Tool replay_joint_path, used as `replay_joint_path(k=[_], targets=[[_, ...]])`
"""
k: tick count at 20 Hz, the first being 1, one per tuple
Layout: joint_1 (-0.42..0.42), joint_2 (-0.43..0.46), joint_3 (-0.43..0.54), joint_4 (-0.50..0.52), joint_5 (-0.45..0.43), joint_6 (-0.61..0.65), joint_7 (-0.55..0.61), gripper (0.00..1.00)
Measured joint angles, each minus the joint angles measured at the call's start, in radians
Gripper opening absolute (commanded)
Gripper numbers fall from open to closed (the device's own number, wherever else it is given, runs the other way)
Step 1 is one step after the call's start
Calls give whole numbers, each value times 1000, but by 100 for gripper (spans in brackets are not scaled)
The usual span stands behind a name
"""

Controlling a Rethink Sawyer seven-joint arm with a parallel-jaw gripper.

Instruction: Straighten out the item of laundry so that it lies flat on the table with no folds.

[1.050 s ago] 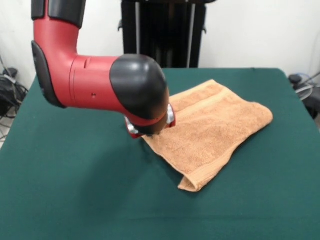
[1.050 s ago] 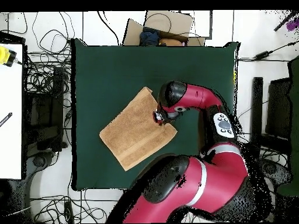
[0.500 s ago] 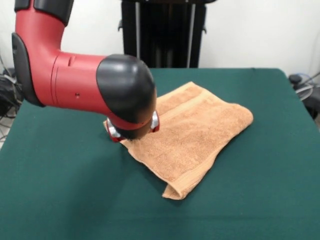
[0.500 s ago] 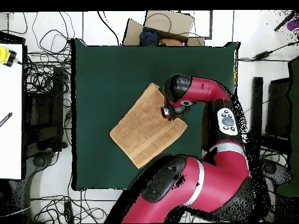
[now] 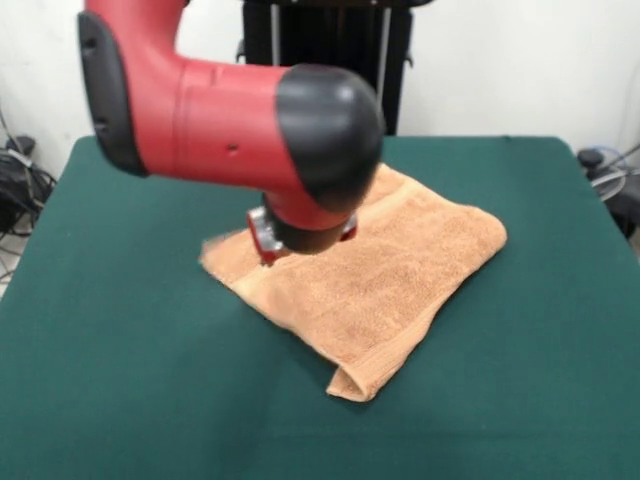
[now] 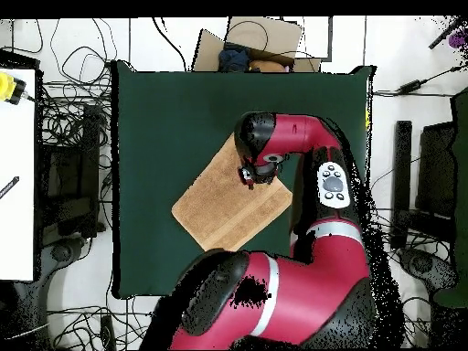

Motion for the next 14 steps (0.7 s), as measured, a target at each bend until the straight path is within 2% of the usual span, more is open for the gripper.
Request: replay_joint_path(k=[9, 14], targets=[[23, -26, -8, 12, 4, -25, 0, 100], [23, -45, -34, 49, 7, -92, 1, 100]])
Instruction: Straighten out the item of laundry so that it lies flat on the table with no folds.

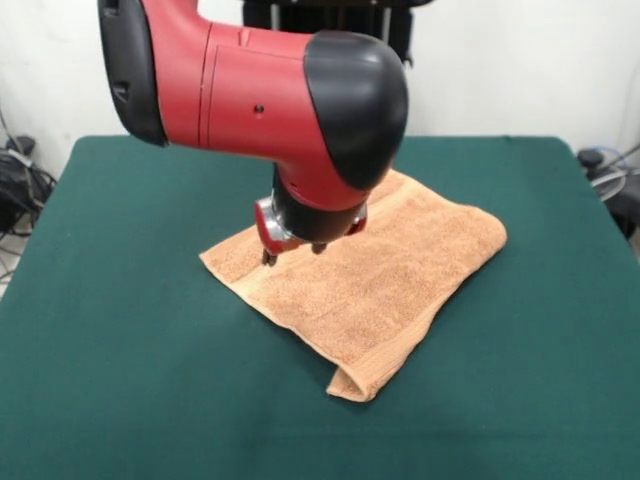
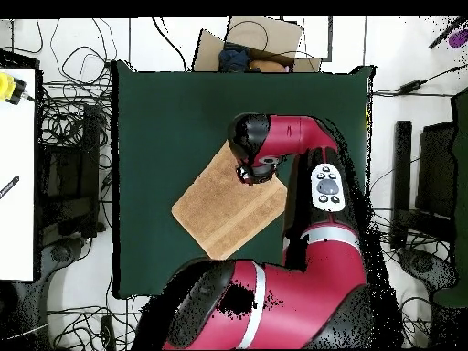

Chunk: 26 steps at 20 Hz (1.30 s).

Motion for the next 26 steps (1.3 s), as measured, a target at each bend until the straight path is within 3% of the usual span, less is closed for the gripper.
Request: replay_joint_path(k=[5, 10, 11, 15, 20, 26], targets=[[-3, -9, -12, 65, 18, -130, 3, 100], [-32, -4, -14, 152, 24, -416, 11, 100], [-53, -5, -14, 199, 33, -550, 15, 100], [-87, -38, -11, 292, 57, -679, 16, 100], [-115, -51, 0, 351, 78, -773, 16, 100], [-133, -55, 11, 373, 91, -800, 16, 100]])
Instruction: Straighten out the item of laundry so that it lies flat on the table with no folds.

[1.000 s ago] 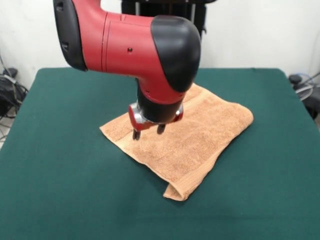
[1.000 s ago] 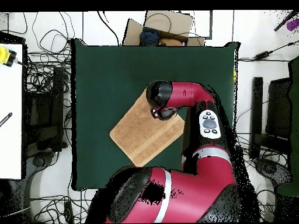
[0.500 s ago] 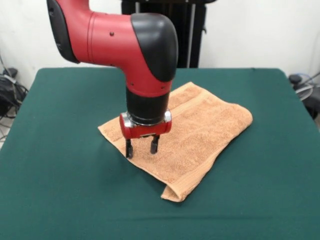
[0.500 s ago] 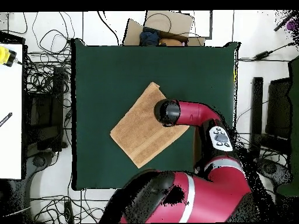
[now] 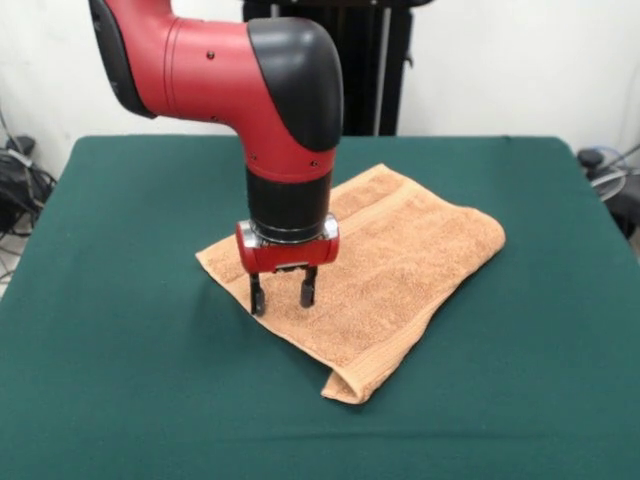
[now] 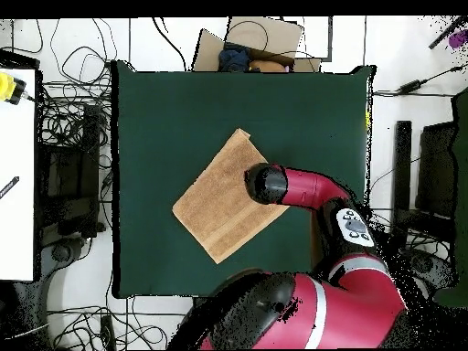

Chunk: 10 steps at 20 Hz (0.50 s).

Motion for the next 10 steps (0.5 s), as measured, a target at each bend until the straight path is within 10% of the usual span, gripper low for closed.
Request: replay_joint_path(k=[9, 10], targets=[[-1, 0, 1, 1, 3, 0, 0, 100], [6, -1, 2, 7, 11, 1, 0, 0]])
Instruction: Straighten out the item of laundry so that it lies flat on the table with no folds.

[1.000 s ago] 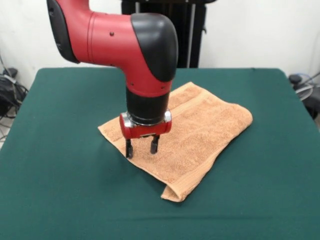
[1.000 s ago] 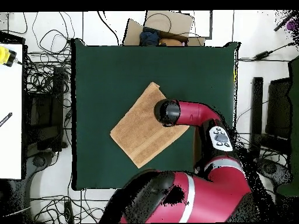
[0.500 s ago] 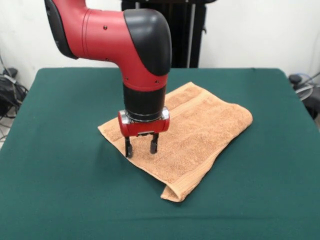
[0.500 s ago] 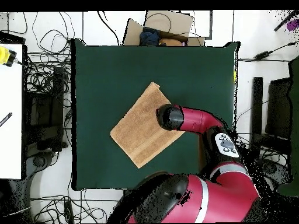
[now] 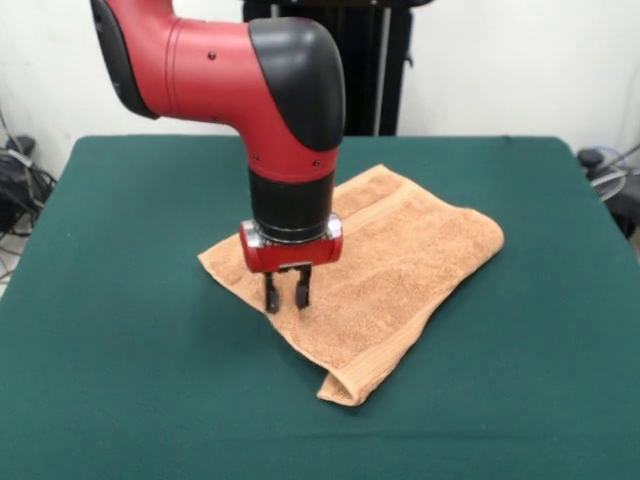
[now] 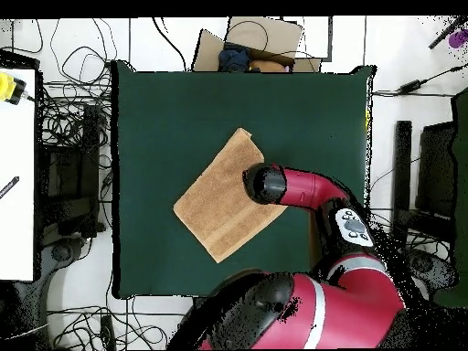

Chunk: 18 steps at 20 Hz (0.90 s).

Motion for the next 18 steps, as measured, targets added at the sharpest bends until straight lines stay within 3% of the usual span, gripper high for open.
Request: replay_joint_path(k=[18], targets=[[92, 15, -86, -32, 29, 1, 0, 0]])
